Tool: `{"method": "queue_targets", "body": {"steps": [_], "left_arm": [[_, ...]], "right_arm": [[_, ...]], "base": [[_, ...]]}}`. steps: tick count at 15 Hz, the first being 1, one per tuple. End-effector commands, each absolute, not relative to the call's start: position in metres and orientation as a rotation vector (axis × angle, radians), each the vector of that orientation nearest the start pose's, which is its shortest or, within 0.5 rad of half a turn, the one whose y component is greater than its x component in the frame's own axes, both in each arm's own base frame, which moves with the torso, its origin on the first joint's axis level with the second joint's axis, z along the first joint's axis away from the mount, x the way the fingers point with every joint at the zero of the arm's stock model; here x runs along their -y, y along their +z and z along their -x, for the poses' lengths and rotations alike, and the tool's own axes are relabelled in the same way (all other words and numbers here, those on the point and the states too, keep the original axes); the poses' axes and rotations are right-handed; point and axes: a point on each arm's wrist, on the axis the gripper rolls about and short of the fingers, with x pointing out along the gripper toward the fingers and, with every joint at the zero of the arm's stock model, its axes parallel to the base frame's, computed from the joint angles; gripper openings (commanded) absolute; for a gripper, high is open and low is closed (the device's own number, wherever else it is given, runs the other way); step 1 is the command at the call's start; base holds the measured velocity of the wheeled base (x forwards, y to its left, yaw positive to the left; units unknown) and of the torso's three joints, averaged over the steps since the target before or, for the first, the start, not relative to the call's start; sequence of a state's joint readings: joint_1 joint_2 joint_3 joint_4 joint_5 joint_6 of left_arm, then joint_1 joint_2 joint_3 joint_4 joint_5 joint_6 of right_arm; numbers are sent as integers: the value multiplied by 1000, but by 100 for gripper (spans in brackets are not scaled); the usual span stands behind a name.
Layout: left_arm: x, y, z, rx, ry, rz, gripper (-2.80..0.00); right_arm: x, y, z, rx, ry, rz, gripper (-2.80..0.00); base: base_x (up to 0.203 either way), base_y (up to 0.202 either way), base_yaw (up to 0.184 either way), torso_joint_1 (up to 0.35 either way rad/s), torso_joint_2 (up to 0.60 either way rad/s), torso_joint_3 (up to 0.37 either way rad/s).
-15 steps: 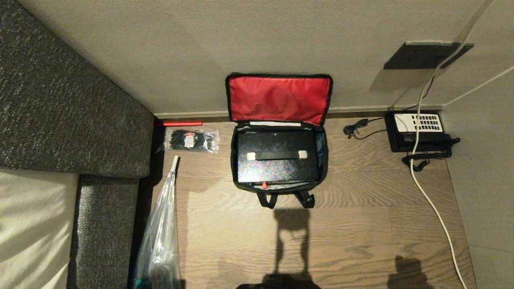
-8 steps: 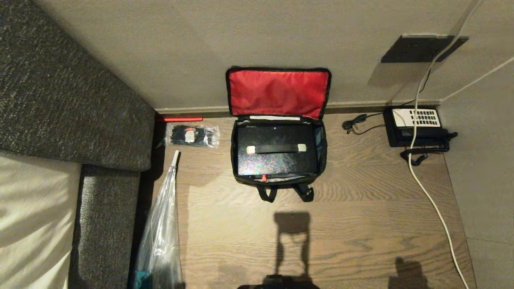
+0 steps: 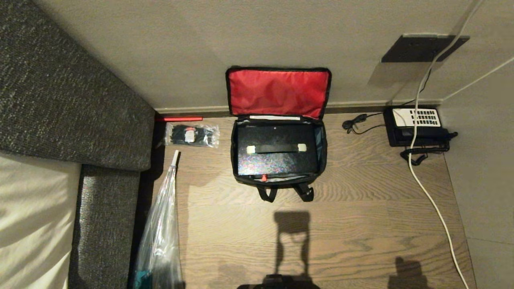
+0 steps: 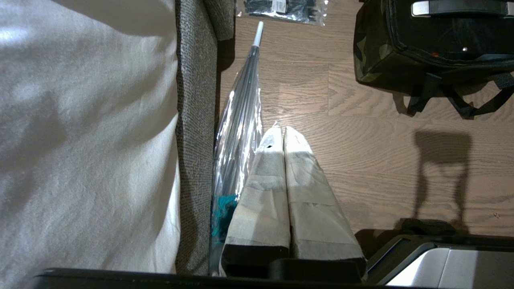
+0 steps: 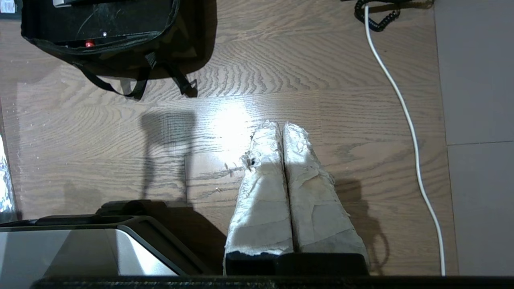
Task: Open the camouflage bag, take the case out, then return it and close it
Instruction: Grip the handle
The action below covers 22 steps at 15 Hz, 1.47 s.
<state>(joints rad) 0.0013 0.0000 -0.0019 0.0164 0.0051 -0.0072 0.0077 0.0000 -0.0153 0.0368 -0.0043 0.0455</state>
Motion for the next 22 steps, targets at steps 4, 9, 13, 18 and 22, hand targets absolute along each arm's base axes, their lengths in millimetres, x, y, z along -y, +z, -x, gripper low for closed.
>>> {"method": "queue_targets", "body": {"steps": [4, 9, 13, 18, 22], "left_arm": [[0, 74, 23, -12, 6, 6, -280], [0, 75, 23, -10, 6, 3, -280], [0, 74, 23, -12, 8, 8, -280], [0, 74, 23, -11, 8, 5, -280], [0, 75, 23, -9, 8, 3, -280]], "right_arm": [[0, 76, 24, -23, 3, -46, -280], [0, 76, 24, -23, 3, -46, -280], [0, 76, 24, -23, 3, -46, -280], [0, 76, 24, -23, 3, -46, -280], [0, 76, 24, -21, 6, -15, -280]], "base": [[0, 0, 0, 0, 0, 0], [0, 0, 0, 0, 0, 0], [0, 0, 0, 0, 0, 0], [0, 0, 0, 1, 6, -96], [0, 0, 0, 1, 0, -9]]}}
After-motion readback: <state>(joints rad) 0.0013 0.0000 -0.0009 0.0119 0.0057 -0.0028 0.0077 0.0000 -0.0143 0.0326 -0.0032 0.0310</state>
